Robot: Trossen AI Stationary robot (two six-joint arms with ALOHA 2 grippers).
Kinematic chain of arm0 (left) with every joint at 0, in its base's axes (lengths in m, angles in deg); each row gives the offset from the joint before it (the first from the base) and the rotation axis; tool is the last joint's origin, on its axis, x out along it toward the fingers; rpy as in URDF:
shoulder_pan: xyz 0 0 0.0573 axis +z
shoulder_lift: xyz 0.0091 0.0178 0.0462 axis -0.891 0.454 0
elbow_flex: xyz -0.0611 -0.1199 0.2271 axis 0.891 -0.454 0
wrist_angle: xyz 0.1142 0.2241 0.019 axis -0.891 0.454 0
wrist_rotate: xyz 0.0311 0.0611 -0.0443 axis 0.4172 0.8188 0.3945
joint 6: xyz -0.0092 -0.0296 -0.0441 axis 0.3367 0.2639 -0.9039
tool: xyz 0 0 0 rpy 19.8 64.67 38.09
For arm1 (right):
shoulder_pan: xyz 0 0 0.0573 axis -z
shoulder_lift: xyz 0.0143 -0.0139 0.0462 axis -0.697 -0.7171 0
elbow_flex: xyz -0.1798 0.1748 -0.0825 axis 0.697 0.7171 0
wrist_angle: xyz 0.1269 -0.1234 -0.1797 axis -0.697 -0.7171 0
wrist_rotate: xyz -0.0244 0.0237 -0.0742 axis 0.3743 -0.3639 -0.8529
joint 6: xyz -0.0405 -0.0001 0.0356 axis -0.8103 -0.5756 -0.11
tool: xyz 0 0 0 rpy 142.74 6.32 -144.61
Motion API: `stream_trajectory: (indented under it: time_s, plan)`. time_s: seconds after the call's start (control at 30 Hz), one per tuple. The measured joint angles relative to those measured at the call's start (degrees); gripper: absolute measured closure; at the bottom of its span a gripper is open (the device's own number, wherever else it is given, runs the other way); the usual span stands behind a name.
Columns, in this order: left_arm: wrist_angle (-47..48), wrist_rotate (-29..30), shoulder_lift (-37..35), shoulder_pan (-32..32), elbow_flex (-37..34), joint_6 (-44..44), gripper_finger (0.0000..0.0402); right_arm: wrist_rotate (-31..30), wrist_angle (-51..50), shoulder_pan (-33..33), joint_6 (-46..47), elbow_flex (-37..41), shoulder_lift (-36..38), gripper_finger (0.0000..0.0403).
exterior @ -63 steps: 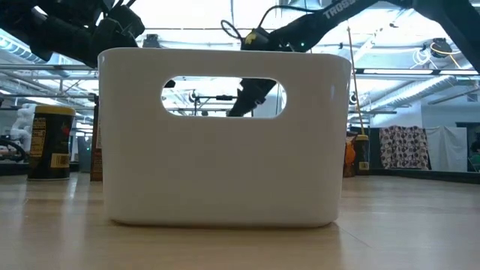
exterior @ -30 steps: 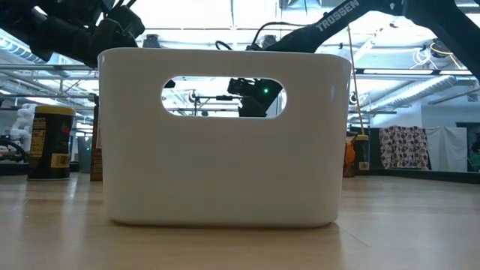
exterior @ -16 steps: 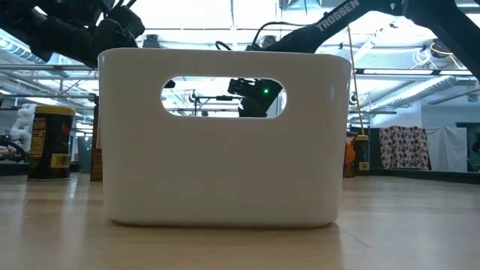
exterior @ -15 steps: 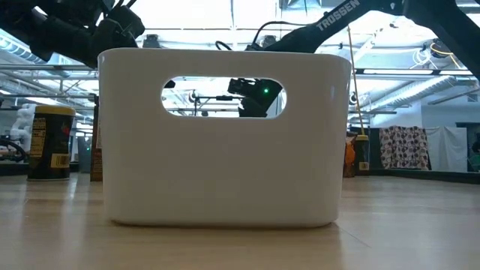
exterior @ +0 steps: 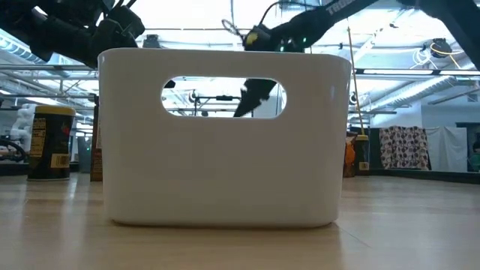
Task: Sort spices by type
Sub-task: Put the bottom right brown spice pack into the bottom white bin
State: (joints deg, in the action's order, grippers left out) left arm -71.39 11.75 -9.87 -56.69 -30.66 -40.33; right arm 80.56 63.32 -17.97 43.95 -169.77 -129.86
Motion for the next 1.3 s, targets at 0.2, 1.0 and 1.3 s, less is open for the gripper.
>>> stream_trajectory:
  time_s: [0.2,1.0,1.3]
  plan:
    - [-0.68,-0.01,0.00,-0.04,0.00,-0.33,0.0079,0.25,-4.18,-2.58,4.77,0.00,5.34,0.0112]
    - [0.60,-8.69,0.00,0.00,0.65,-21.80,0.0079,-4.53,-24.08,-35.16,28.52,4.58,13.19,0.0112]
    - [4.89,-16.42,0.00,-3.75,7.42,-25.97,0.0079,-12.30,-14.66,-46.26,34.77,12.88,13.63,0.0112]
